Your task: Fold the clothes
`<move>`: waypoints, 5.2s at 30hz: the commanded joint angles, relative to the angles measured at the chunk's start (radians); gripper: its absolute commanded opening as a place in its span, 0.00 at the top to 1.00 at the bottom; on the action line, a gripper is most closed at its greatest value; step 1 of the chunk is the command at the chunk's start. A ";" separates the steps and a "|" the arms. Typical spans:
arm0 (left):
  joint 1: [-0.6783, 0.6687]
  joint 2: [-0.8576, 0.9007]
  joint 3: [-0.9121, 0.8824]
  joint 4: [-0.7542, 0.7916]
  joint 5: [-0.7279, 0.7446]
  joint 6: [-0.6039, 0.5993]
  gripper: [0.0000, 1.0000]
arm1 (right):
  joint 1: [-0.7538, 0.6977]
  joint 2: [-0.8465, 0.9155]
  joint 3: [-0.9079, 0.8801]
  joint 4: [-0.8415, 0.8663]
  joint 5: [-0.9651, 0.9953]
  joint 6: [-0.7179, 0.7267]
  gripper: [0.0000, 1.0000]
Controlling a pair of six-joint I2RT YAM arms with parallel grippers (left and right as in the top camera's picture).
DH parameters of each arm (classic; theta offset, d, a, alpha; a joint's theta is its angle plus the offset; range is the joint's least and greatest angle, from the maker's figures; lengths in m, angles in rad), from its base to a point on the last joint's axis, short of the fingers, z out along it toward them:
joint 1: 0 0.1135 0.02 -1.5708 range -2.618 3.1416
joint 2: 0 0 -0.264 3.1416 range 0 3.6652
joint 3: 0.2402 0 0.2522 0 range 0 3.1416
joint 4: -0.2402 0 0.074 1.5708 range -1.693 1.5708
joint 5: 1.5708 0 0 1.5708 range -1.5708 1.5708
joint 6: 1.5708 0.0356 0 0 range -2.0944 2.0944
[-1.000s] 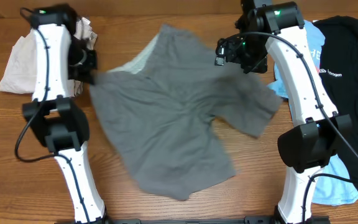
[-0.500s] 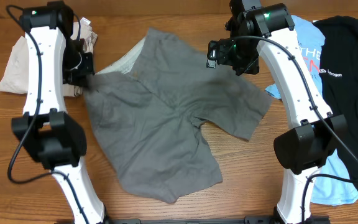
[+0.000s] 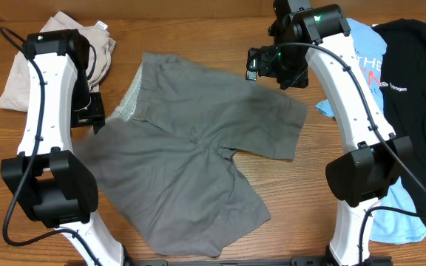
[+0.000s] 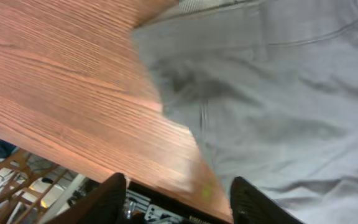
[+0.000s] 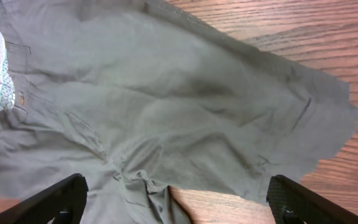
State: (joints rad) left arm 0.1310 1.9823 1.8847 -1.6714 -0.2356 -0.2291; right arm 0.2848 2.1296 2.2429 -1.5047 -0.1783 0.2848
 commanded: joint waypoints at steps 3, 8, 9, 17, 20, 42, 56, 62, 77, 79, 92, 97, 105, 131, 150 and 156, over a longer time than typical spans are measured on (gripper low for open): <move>0.003 -0.034 0.016 0.008 -0.033 -0.014 0.40 | 0.009 -0.008 -0.028 0.026 -0.003 0.008 0.03; 0.003 -0.039 0.124 0.001 0.001 -0.009 0.32 | 0.056 -0.007 -0.173 0.111 -0.003 0.032 0.03; 0.003 -0.043 0.162 0.007 0.029 -0.002 0.30 | 0.071 -0.007 -0.215 0.137 -0.003 0.038 0.03; -0.014 -0.057 0.278 0.110 0.234 0.148 0.17 | 0.146 -0.007 -0.475 0.369 0.000 0.058 0.02; -0.023 -0.053 0.277 0.142 0.329 0.259 0.16 | 0.147 -0.007 -0.564 0.456 0.017 0.061 0.01; -0.043 -0.008 0.262 0.270 0.367 0.304 0.08 | 0.139 0.142 -0.692 0.716 0.316 0.139 0.00; -0.043 -0.007 0.262 0.311 0.367 0.304 0.08 | 0.002 0.179 -0.690 1.227 0.473 0.131 0.00; -0.043 -0.007 0.262 0.341 0.367 0.304 0.07 | -0.059 0.179 -0.615 1.246 0.397 0.101 0.00; -0.040 -0.054 0.341 0.309 0.328 0.203 0.02 | -0.061 0.082 0.296 0.151 0.152 -0.003 0.00; -0.040 -0.082 0.354 0.267 0.288 0.161 0.01 | -0.061 0.051 0.375 0.018 0.151 0.000 0.00; -0.040 -0.264 0.355 0.081 0.277 0.132 0.00 | -0.027 -0.203 0.472 -0.189 -0.013 0.084 0.00; -0.040 -0.269 0.348 -0.005 0.313 0.211 0.00 | 0.051 -0.360 0.371 -0.189 -0.006 0.143 0.00; -0.048 -0.201 0.261 0.160 0.503 0.340 0.00 | 0.114 -0.535 -0.053 -0.189 0.198 0.296 0.00; -0.129 0.469 0.229 0.345 0.655 0.575 0.11 | 0.113 -0.533 -0.523 -0.092 0.323 0.423 0.00; -0.132 0.481 0.229 0.294 0.519 0.501 0.91 | 0.113 -0.533 -0.523 -0.076 0.324 0.423 0.00; -0.110 0.480 0.230 0.291 0.481 0.456 0.26 | 0.113 -0.533 -0.523 -0.065 0.323 0.423 0.00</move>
State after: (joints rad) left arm 0.0010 2.4447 2.1136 -1.3762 0.2916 0.2680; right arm 0.3973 1.6115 1.7210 -1.5772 0.1352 0.6998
